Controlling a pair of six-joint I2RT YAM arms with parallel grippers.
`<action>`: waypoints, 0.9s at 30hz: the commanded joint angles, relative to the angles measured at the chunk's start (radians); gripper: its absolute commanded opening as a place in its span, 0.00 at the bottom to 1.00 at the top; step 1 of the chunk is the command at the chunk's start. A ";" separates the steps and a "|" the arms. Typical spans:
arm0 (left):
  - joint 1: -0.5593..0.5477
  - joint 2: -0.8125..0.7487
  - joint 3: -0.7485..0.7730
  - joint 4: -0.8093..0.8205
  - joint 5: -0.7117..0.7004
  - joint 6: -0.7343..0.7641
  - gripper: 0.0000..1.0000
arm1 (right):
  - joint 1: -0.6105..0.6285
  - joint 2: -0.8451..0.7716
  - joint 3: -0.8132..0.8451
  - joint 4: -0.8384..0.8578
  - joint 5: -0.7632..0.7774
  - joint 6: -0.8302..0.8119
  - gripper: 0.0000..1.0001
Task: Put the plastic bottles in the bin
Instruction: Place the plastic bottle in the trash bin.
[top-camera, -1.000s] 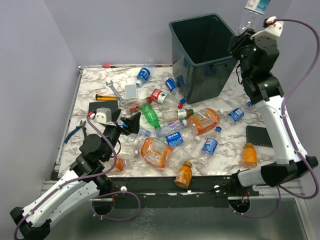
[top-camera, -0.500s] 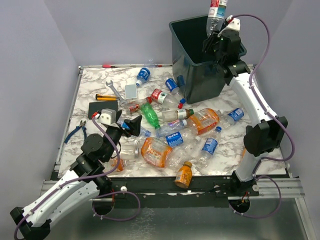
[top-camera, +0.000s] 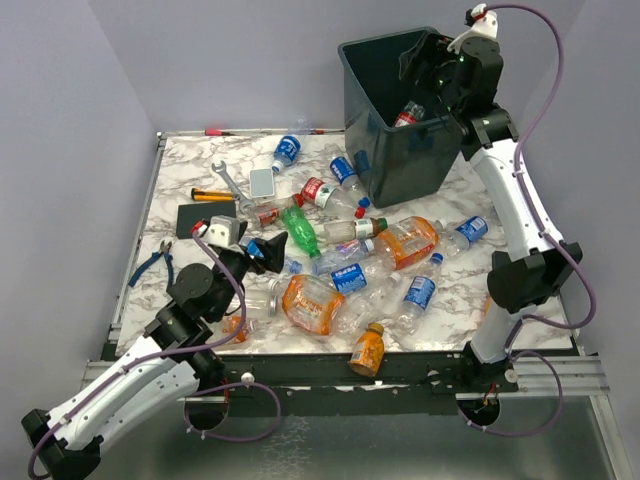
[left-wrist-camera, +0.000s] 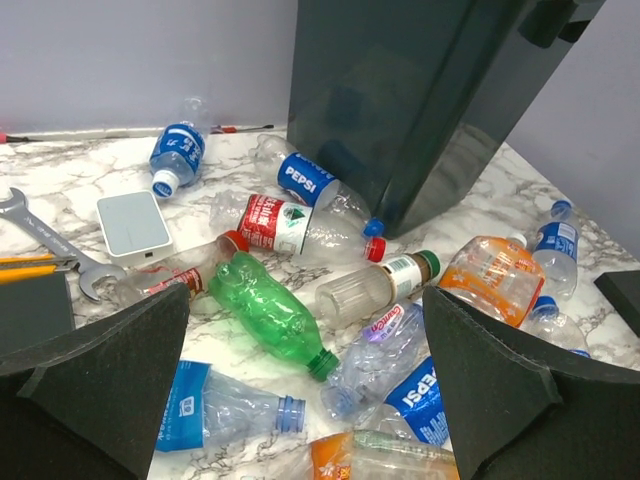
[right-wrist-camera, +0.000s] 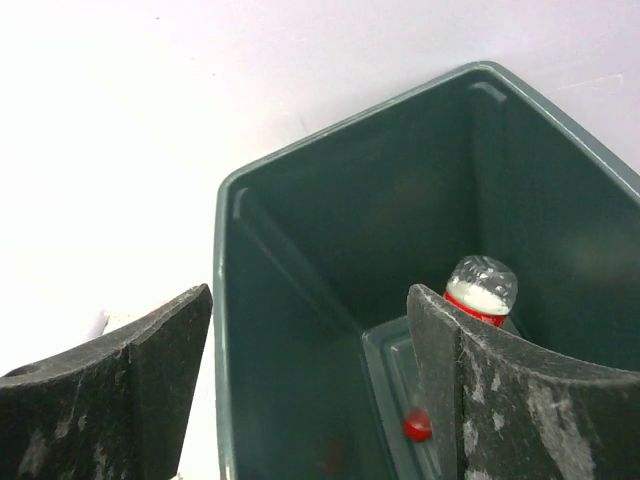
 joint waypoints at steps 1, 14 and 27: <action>0.001 0.027 0.005 -0.015 -0.020 0.002 0.99 | 0.006 -0.093 0.001 -0.048 -0.065 0.020 0.84; 0.001 0.153 0.048 -0.068 -0.032 -0.052 0.99 | 0.185 -0.872 -1.044 0.160 -0.275 0.198 0.82; 0.001 0.218 0.093 -0.136 -0.095 -0.102 0.99 | 0.184 -1.209 -1.489 -0.406 0.130 0.743 0.84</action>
